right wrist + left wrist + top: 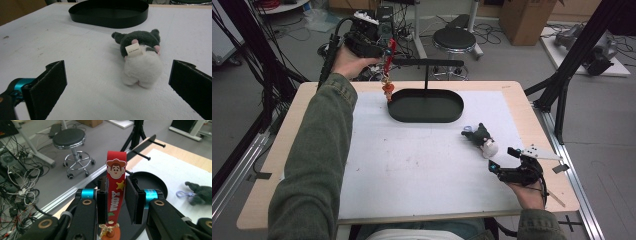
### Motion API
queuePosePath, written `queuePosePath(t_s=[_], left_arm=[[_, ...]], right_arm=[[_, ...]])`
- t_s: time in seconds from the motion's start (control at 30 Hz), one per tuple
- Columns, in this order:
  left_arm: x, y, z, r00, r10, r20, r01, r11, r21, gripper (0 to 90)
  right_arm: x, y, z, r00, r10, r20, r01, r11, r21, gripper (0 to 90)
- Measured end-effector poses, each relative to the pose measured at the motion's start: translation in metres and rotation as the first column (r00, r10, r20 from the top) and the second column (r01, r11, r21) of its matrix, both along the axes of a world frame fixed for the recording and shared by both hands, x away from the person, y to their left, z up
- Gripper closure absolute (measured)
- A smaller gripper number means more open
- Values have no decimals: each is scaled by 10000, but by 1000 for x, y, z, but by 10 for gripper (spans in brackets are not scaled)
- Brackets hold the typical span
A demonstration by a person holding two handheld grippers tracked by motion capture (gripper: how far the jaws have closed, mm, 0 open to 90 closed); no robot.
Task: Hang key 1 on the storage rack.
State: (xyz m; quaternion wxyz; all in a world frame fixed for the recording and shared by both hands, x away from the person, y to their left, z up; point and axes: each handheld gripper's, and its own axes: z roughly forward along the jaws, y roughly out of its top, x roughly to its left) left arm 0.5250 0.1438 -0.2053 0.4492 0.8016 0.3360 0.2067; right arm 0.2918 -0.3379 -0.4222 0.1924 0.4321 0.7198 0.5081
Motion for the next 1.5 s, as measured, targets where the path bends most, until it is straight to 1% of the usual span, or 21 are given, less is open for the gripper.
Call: queuePosePath(t_s=[0.03,0.13,0.17,0.3,0.43,0.53,0.67,0.73,0.8,0.9,0.97,1.07,1.1,1.13,1.2,1.27,1.37,1.4,1.43,1.47,1.5], left_arm=[[1,-1,-1,10000,-10,-25,10,10000,-36,728],[4,-4,-3,10000,91,38,-91,9998,160,728],[5,-5,-3,9998,166,97,-166,9998,71,728],[9,-10,-2,9997,192,162,-194,9997,136,728],[15,-17,2,9999,78,104,-81,9997,218,729],[19,-23,5,10000,1,66,-3,9993,387,729],[24,-28,8,9999,37,102,-37,10000,65,729],[28,-30,7,9999,90,-109,-90,10000,23,729],[32,-35,5,9994,162,-299,-154,9995,273,729],[38,-41,4,9990,291,-352,-289,9996,58,729],[42,-44,4,9988,382,-315,-375,9991,216,729],[48,-47,2,9987,399,-311,-393,9990,199,729],[50,-48,1,9984,472,-299,-466,9987,203,729],[51,-48,0,9982,534,-290,-526,9983,257,728],[53,-49,-2,9982,547,-240,-531,9965,640,728],[55,-46,-4,9982,508,-316,-490,9974,533,728],[58,-42,-5,9982,415,-444,-406,9990,207,722],[58,-41,-7,9981,313,-521,-309,9995,93,706],[59,-41,-9,9982,112,-590,-105,9999,124,457],[58,-42,-11,9979,-48,-641,72,9993,370,457],[56,-43,-12,9981,-208,-581,247,9974,678,389]], right_arm=[[3,0,-1,10000,4,-17,-4,10000,7,5],[5,1,-1,10000,32,-41,-32,10000,10,5],[5,1,-1,10000,32,-41,-32,10000,10,5],[6,2,-1,10000,41,-25,-41,10000,-1,5],[7,2,0,10000,25,-62,-25,10000,11,5],[7,2,-1,10000,45,-48,-45,10000,12,5],[7,1,-1,10000,27,-41,-27,10000,17,5],[7,0,-1,10000,-12,-33,12,10000,20,5],[6,-1,-1,10000,-49,-26,49,10000,34,5],[5,-1,-1,9999,-100,-51,100,9999,47,5],[5,-2,-1,9999,-117,-51,117,9999,30,5],[5,-3,-2,9999,-154,-18,154,9999,-9,5],[4,-3,-2,9998,-180,-125,181,9998,45,5],[4,-4,-2,9998,-190,-52,190,9998,4,5],[4,-4,-2,9998,-178,-53,178,9998,17,5],[3,-5,-2,9998,-195,-36,195,9998,33,5],[4,-4,-2,9998,-190,-86,190,9998,72,5],[5,-4,-2,9999,-127,-46,127,9999,25,5],[6,-3,-2,9999,-104,-84,105,9999,45,5],[6,-3,-2,9999,-104,-84,105,9999,45,5],[7,-2,-2,9999,-76,-84,77,10000,28,5]])
